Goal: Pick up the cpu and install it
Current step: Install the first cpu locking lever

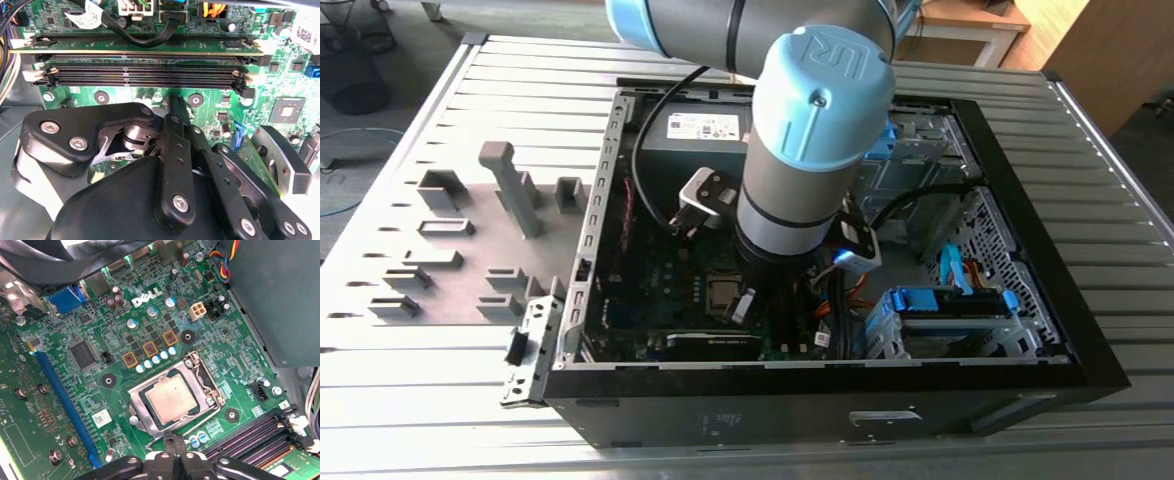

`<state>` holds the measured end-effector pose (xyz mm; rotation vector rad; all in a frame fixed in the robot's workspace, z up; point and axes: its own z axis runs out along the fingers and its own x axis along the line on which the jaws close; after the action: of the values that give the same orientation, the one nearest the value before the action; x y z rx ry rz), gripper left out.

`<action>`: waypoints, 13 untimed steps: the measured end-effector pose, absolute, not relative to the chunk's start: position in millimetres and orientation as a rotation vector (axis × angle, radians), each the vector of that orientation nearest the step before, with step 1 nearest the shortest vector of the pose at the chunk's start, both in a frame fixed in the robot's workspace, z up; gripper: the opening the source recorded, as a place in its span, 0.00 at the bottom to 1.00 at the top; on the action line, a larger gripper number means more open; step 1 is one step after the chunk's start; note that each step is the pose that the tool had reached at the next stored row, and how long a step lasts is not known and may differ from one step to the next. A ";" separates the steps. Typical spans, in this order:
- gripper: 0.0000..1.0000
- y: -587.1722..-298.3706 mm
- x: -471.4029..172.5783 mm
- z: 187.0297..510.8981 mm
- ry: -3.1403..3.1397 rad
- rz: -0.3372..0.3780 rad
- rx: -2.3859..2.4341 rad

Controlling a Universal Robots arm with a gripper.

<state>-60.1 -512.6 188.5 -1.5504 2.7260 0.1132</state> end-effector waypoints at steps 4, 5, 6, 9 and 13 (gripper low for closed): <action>0.11 -513.3 -60.4 188.4 2.725 0.114 -1.550; 0.11 -513.5 -60.6 188.4 2.725 0.115 -1.550; 0.11 -513.8 -60.9 188.4 2.725 0.115 -1.550; 0.11 -514.5 -61.6 188.6 2.722 0.121 -1.549; 0.11 -514.5 -62.1 188.4 2.720 0.126 -1.547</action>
<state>-62.1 -514.5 188.4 -1.5474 2.7198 0.1263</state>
